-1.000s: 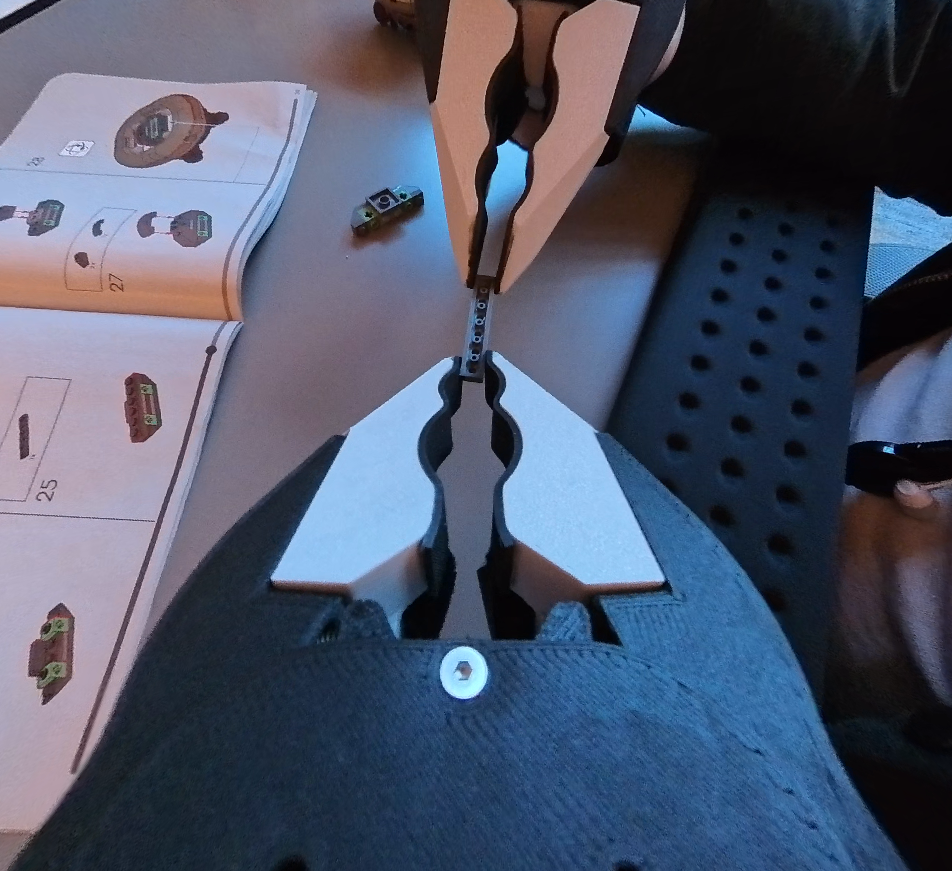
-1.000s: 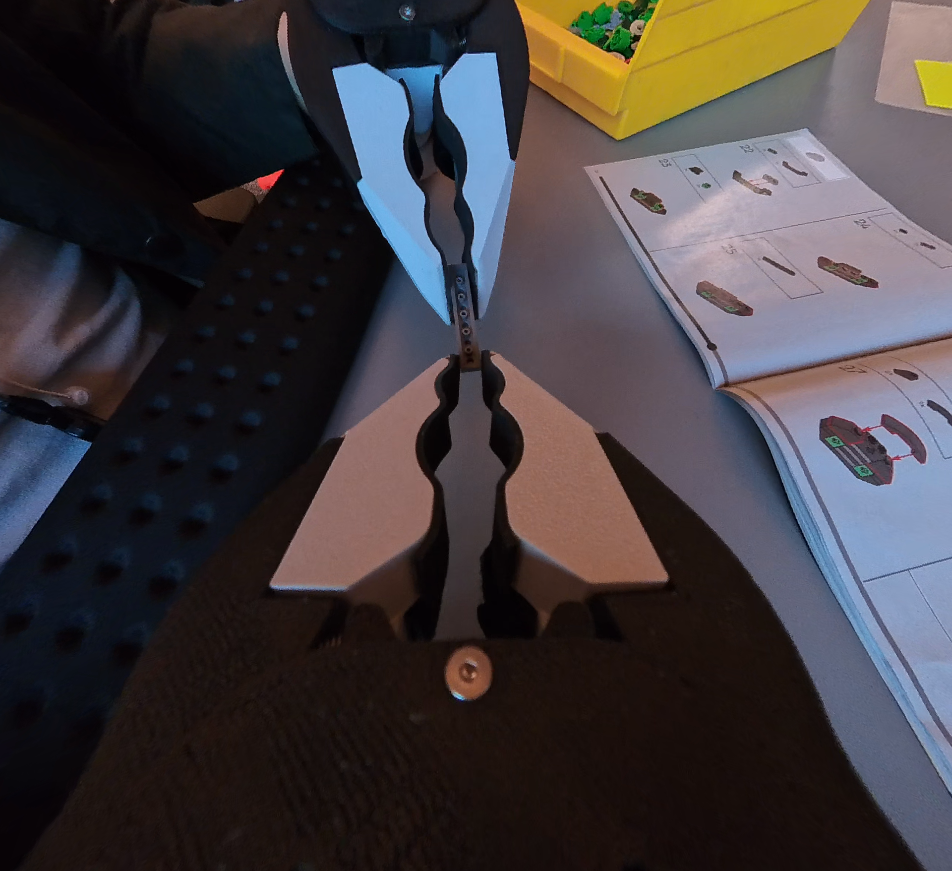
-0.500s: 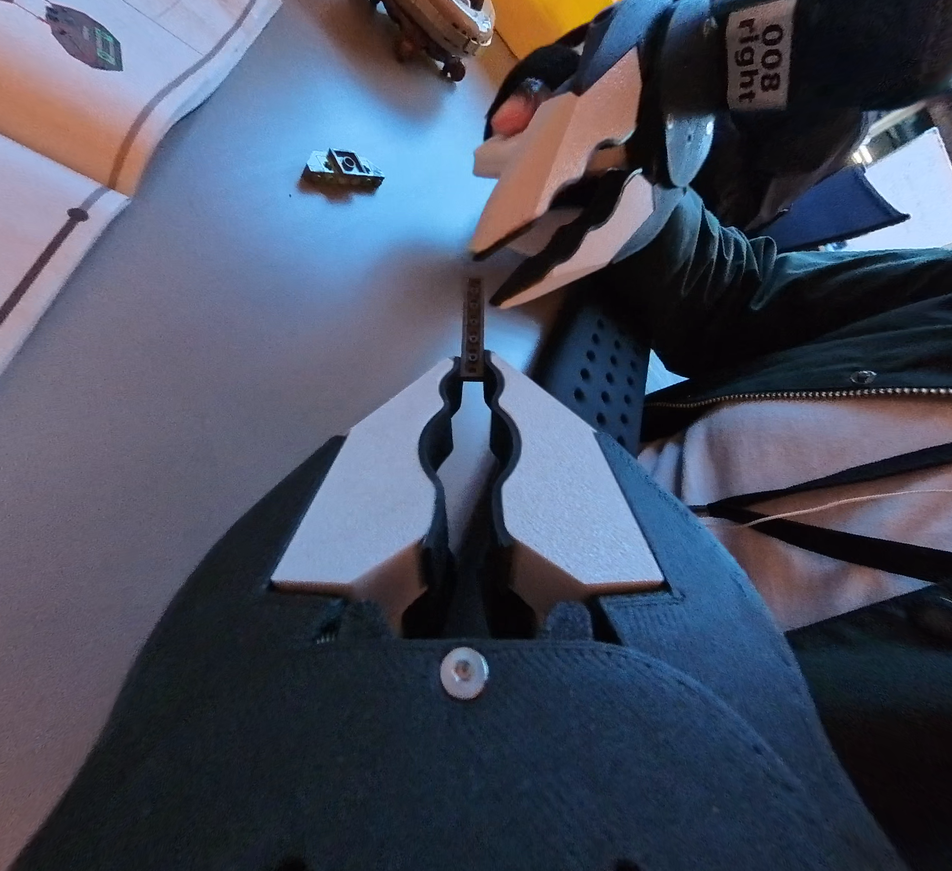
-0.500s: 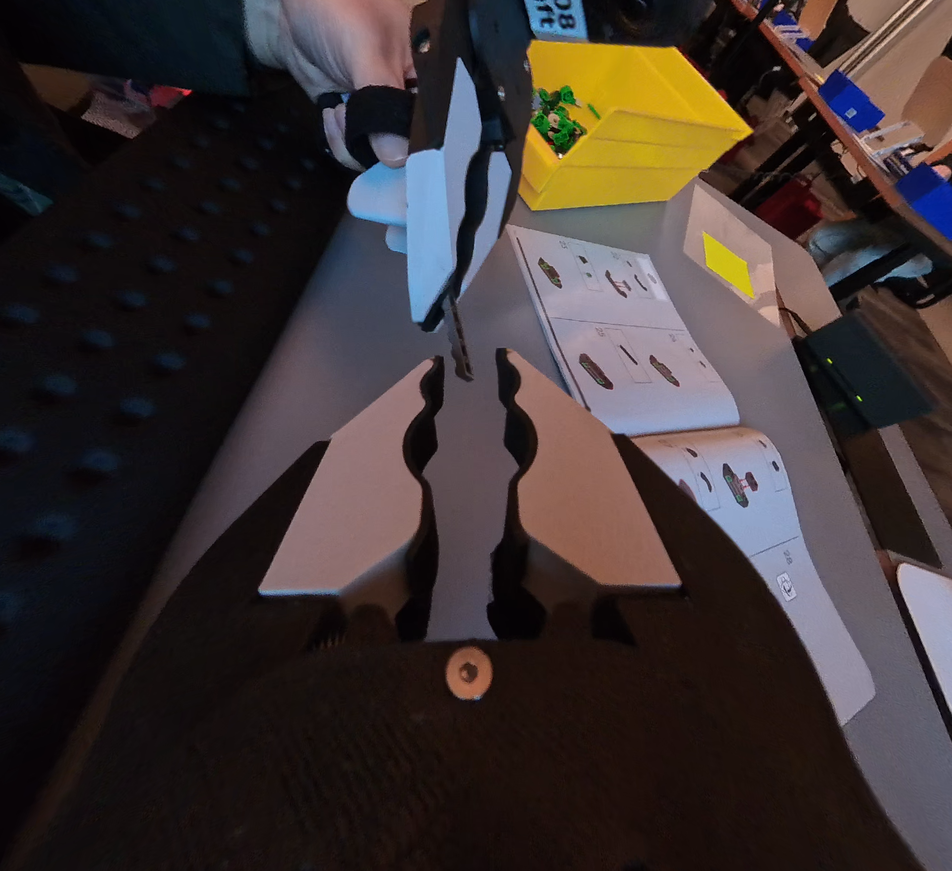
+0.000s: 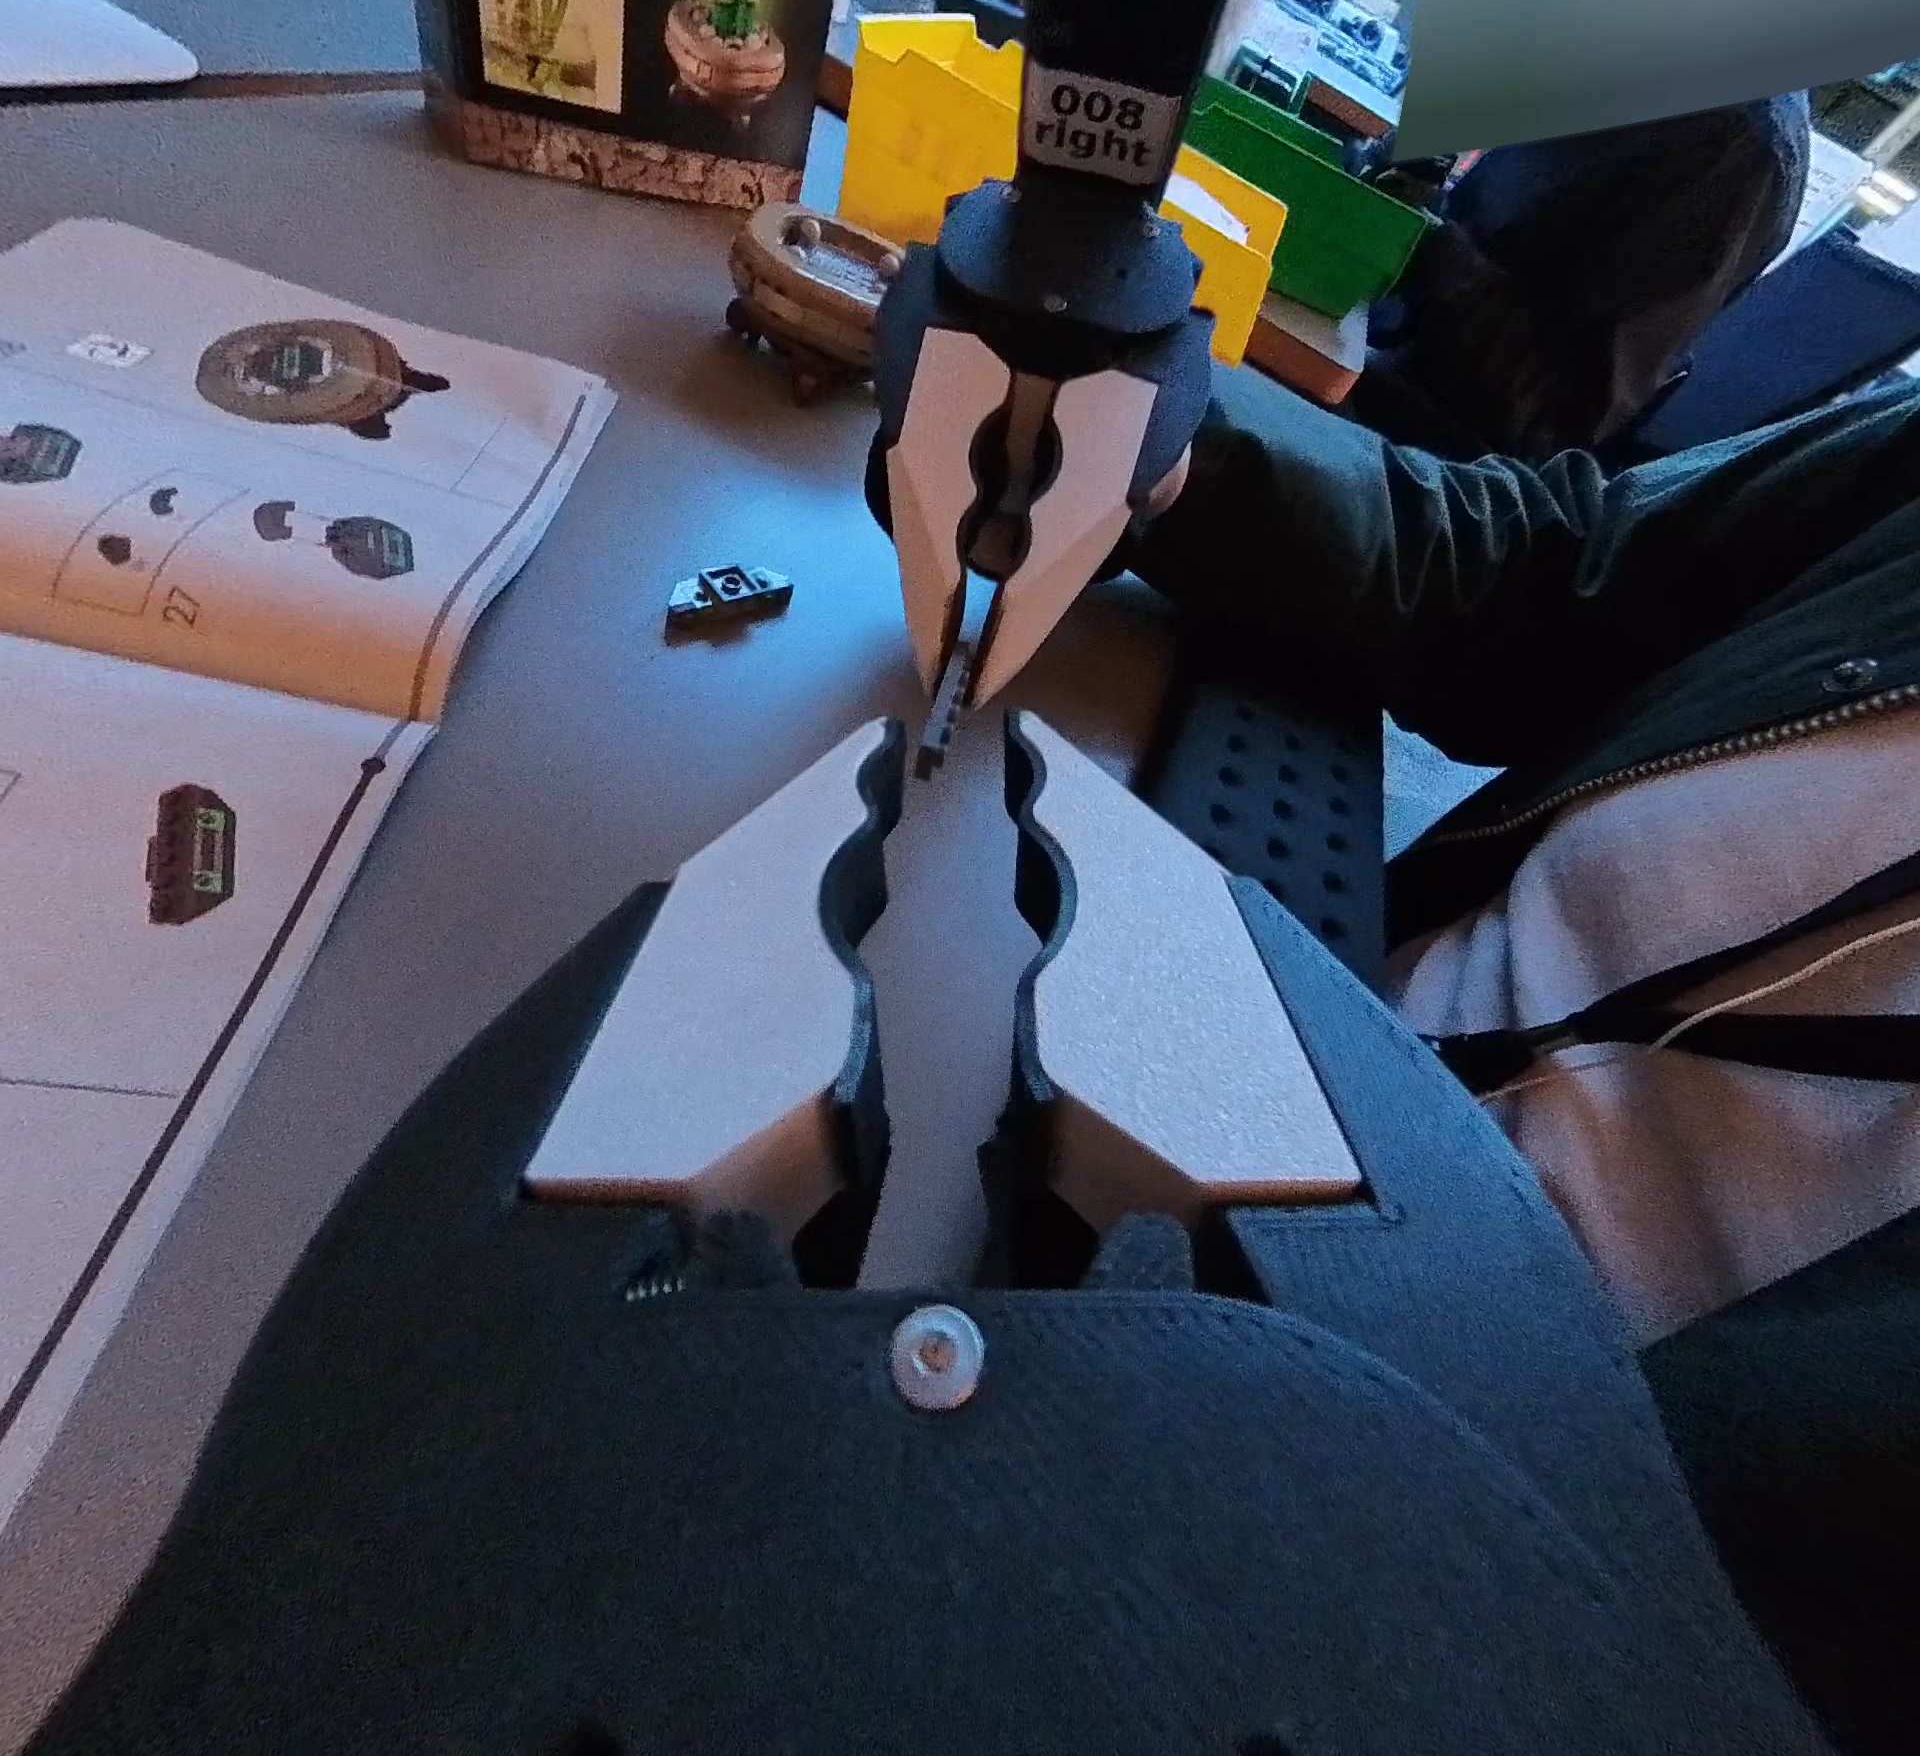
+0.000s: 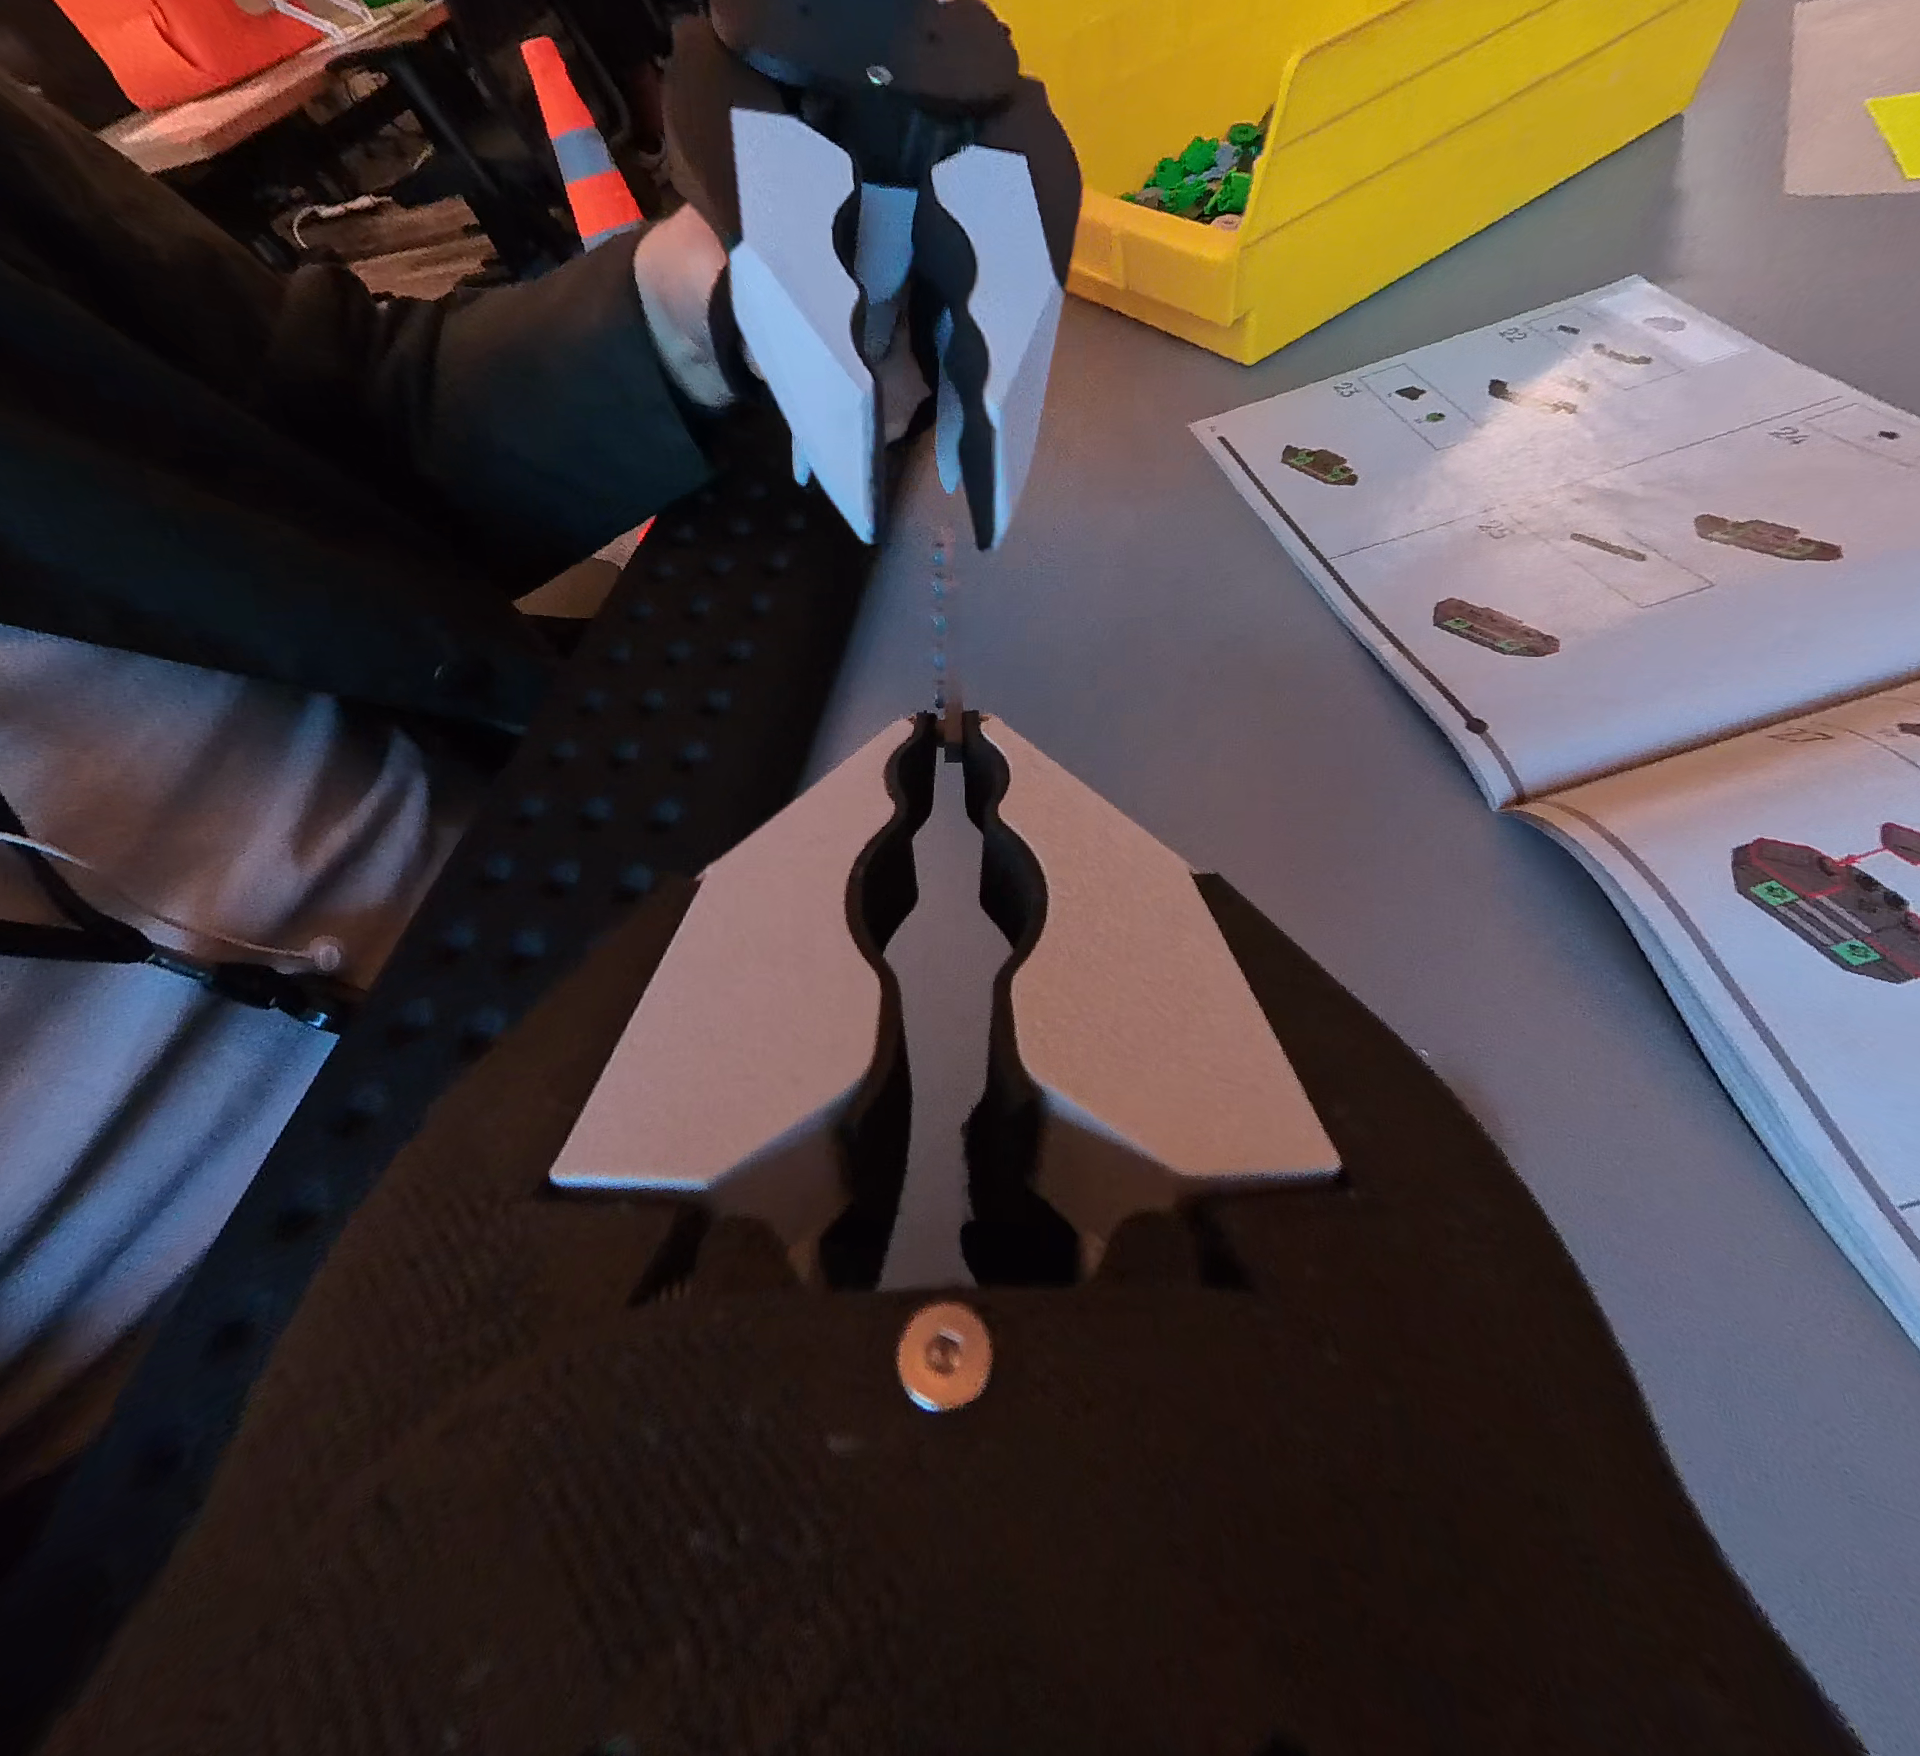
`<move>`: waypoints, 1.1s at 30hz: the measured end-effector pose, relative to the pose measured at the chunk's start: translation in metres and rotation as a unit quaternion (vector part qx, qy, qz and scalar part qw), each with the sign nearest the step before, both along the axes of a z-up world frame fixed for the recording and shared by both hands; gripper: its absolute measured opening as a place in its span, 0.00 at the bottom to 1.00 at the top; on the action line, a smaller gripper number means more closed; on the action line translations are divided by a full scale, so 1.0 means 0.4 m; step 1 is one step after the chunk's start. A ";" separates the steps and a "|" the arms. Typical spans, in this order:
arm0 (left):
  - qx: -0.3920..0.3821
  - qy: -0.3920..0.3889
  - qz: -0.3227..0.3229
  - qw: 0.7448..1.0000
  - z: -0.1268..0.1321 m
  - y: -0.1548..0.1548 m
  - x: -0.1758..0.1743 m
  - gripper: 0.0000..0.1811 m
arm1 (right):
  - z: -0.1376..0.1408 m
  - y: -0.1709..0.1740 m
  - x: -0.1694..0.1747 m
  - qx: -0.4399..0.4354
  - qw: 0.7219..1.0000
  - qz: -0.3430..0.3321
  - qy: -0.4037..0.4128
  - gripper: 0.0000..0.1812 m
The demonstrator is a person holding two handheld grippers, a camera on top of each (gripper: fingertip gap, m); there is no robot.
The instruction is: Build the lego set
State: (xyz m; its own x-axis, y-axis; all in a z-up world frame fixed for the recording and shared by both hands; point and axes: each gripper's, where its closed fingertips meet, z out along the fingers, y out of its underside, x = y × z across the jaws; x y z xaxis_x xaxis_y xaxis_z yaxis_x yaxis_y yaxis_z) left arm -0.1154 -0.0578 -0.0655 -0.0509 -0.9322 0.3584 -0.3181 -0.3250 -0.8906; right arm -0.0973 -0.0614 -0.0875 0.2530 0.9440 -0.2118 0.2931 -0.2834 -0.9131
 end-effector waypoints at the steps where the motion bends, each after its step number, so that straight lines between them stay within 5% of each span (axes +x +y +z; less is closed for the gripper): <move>1: 0.007 -0.003 -0.003 1.000 0.003 -0.006 0.004 0.09 | -0.001 -0.004 -0.003 0.002 1.000 0.004 -0.002 0.02; 12: 0.054 0.060 0.000 0.997 -0.039 -0.014 -0.010 0.00 | -0.002 -0.023 -0.016 0.008 1.000 0.025 -0.009 0.02; 15: 0.047 0.058 -0.005 0.997 -0.037 -0.020 -0.016 0.15 | 0.010 -0.022 -0.018 0.013 1.000 0.022 0.002 0.02; 26: 0.070 0.060 -0.017 0.996 -0.041 -0.031 -0.005 0.02 | 0.011 -0.015 -0.012 0.014 1.000 0.017 0.008 0.02; 30: 0.125 0.116 0.068 0.983 -0.035 0.061 -0.085 0.02 | 0.020 0.009 0.001 0.036 0.999 -0.011 0.013 0.11; 33: 0.123 0.089 0.114 0.982 0.044 0.103 -0.183 0.02 | 0.024 0.026 0.017 0.044 0.999 -0.030 0.014 0.11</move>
